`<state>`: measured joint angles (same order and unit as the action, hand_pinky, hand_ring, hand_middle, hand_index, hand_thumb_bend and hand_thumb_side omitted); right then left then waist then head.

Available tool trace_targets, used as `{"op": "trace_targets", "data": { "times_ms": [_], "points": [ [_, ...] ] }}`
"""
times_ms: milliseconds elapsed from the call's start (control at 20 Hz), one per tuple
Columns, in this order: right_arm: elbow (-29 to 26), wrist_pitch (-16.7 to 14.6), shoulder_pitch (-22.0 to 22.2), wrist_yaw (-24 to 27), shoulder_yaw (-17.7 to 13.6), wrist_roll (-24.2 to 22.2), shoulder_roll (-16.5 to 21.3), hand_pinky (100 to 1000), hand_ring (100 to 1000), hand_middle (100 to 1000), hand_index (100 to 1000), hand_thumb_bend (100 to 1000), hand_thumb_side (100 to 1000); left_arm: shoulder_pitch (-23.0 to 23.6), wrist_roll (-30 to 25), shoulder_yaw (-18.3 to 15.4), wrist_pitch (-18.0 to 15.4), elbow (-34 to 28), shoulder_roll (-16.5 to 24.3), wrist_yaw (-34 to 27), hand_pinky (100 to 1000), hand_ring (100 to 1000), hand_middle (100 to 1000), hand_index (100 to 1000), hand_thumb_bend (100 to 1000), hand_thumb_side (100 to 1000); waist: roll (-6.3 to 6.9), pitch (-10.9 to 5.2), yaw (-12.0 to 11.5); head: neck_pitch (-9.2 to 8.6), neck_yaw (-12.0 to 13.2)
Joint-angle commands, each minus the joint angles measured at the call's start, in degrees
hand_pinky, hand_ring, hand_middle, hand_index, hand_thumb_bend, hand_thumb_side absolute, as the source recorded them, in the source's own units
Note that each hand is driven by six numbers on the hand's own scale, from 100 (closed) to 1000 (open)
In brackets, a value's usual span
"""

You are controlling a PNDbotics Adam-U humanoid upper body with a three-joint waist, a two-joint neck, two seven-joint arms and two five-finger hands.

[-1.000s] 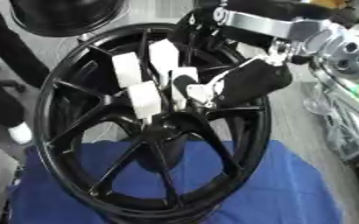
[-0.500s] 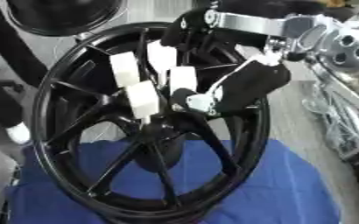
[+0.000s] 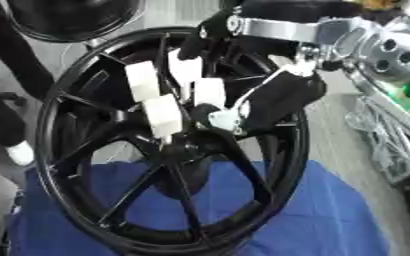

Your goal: Pull the pin out of the wheel hub.

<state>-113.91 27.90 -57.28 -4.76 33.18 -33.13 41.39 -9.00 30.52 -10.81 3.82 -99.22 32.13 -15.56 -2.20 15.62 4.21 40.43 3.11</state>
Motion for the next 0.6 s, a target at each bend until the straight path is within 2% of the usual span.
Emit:
{"op": "trace_targets", "data": {
  "times_ms": [50,500,600],
  "points": [
    [0.49,0.38,-0.19,-1.08,-0.50,0.23,-0.04,800,823,811,842,257,253,-0.59,-0.18,-0.40,-0.11,-0.83,0.89,-0.08,900,784,764,792,245,751,0.20,-0.73,-0.17,-0.86,-0.48],
    [5.69,-1.63,0.86,-3.37,0.38,1.54,-1.83,796,820,810,840,267,251,-0.15,0.04,-0.67,-0.37,-2.26,0.36,0.31,900,777,766,793,240,752,0.33,-0.04,-0.86,-1.09,-1.44],
    [6.41,-2.03,0.88,-3.57,0.45,1.66,-1.93,796,820,809,839,247,236,-0.06,0.09,-0.71,-0.31,-2.51,0.28,0.37,900,777,766,793,227,754,0.35,0.12,-0.99,-1.20,-1.58]
  ]
}}
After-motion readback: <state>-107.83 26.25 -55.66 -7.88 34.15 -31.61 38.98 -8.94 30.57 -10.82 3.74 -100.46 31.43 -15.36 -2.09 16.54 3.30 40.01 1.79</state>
